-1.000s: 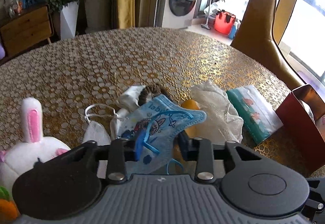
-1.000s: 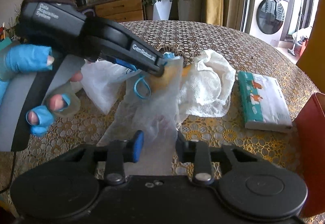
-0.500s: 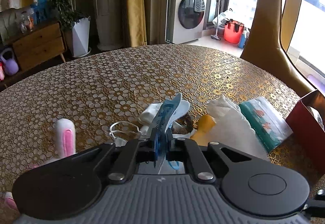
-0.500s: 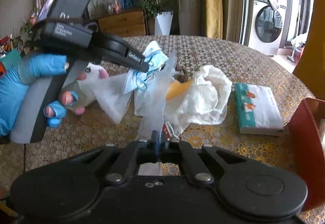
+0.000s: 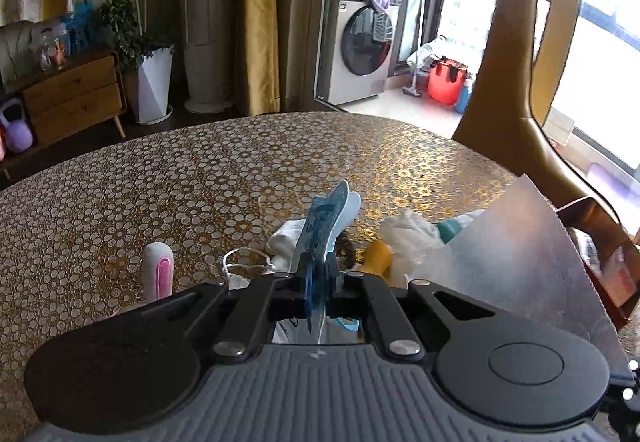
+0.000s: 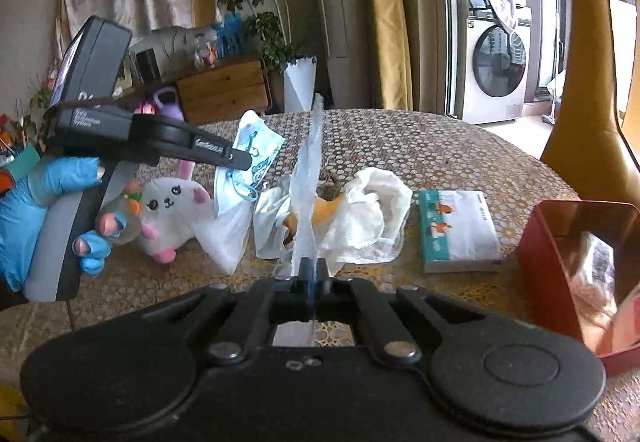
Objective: Organize soft objects
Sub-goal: 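Lift the mask with the left tool toward the red tin while the right tool carries the bag, then lower the mask and bag into the red tin and open both tools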
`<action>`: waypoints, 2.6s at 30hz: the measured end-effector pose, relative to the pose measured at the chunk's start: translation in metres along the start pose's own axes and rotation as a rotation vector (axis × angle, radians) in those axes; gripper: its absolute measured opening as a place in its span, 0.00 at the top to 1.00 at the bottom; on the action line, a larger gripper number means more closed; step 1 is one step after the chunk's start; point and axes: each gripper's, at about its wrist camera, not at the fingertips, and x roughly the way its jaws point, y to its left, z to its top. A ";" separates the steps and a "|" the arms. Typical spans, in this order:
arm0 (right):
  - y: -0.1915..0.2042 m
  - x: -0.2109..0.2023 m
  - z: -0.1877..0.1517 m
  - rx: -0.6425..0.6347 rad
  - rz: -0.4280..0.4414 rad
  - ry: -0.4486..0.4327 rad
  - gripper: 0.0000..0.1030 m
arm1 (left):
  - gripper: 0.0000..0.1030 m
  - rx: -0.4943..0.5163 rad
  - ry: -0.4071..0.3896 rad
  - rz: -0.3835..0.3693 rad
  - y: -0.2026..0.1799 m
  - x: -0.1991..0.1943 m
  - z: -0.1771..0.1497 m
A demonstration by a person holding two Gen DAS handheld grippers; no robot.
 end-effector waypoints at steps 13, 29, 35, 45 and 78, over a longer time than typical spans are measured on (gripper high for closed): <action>-0.030 -0.060 0.001 0.112 -0.021 -0.064 1.00 | 0.95 0.058 -0.014 -0.078 -0.048 -0.057 -0.002; -0.090 -0.122 -0.017 0.204 -0.131 -0.108 1.00 | 0.95 0.174 0.002 -0.189 -0.141 -0.084 -0.013; -0.119 -0.135 -0.025 0.231 -0.199 -0.116 1.00 | 0.95 0.213 0.011 -0.237 -0.182 -0.085 -0.017; -0.169 -0.140 -0.037 0.267 -0.309 -0.095 1.00 | 0.95 0.283 0.024 -0.287 -0.244 -0.071 -0.017; -0.276 -0.054 -0.045 0.511 -0.241 0.003 1.00 | 0.95 0.371 0.172 -0.209 -0.336 0.080 0.010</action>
